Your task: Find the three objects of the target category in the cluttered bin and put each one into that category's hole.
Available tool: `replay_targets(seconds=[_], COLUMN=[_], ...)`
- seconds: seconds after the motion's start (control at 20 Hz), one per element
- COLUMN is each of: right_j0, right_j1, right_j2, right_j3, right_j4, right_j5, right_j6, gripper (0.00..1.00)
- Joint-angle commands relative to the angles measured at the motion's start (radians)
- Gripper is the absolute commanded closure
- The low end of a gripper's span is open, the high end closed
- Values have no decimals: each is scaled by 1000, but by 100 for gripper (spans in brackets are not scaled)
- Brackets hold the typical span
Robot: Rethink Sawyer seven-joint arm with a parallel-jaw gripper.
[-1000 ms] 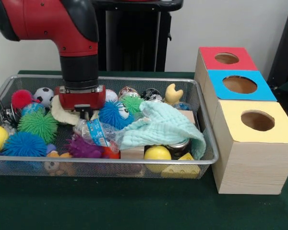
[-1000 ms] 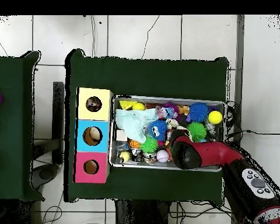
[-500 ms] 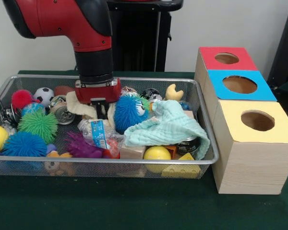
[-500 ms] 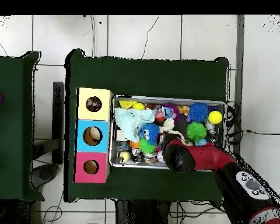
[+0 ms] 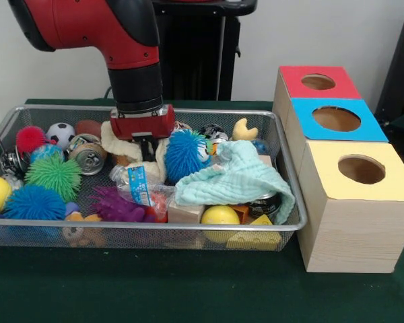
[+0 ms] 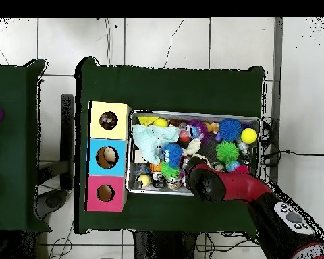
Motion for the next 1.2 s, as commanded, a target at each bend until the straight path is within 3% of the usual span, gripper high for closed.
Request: replay_targets(seconds=[0.05, 0.3, 0.6, 0.95, 1.2], right_j0=[1, -12, 3, -77, -132], right_j1=[23, 20, -70, -85, -75], right_j2=[80, 79, 24, 94, 162], right_j3=[128, 107, 63, -59, -138], right_j4=[44, 45, 48, 67, 63], right_j5=[66, 88, 117, 294, 338], right_j6=[81, 44, 37, -117, -172], gripper=[100, 100, 100, 100, 100])
